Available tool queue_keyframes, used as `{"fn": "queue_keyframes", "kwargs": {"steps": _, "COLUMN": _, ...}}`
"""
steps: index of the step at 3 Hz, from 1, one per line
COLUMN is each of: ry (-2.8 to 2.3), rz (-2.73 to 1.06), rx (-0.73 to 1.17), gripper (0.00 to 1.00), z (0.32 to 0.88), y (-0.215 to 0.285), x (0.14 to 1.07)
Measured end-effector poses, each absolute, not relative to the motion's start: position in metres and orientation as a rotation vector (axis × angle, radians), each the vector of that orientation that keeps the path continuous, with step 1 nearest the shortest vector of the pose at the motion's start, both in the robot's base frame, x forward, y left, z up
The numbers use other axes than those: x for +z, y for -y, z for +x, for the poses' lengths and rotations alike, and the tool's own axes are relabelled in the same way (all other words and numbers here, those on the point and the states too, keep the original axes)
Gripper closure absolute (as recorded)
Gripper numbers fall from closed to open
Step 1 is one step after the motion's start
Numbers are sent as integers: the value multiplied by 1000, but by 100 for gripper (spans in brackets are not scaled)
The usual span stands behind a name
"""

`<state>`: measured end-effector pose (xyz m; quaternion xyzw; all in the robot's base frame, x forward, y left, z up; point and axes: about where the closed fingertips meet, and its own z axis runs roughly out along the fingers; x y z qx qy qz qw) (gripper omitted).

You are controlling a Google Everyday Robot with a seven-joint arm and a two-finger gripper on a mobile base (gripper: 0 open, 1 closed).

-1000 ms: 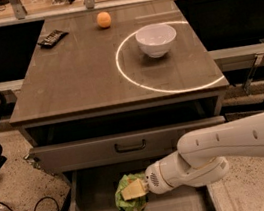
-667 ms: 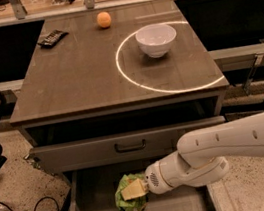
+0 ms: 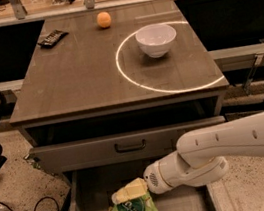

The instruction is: Place green rice chip bag into middle drawer

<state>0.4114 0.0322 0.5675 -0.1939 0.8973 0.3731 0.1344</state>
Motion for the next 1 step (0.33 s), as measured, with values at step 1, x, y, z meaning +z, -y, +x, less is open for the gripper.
{"fn": "queue_keyframes", "kwargs": {"steps": 1, "ry": -2601, "rz": -562, "rx": 1081, "gripper": 0, "z": 411, "y": -32, "x": 567}}
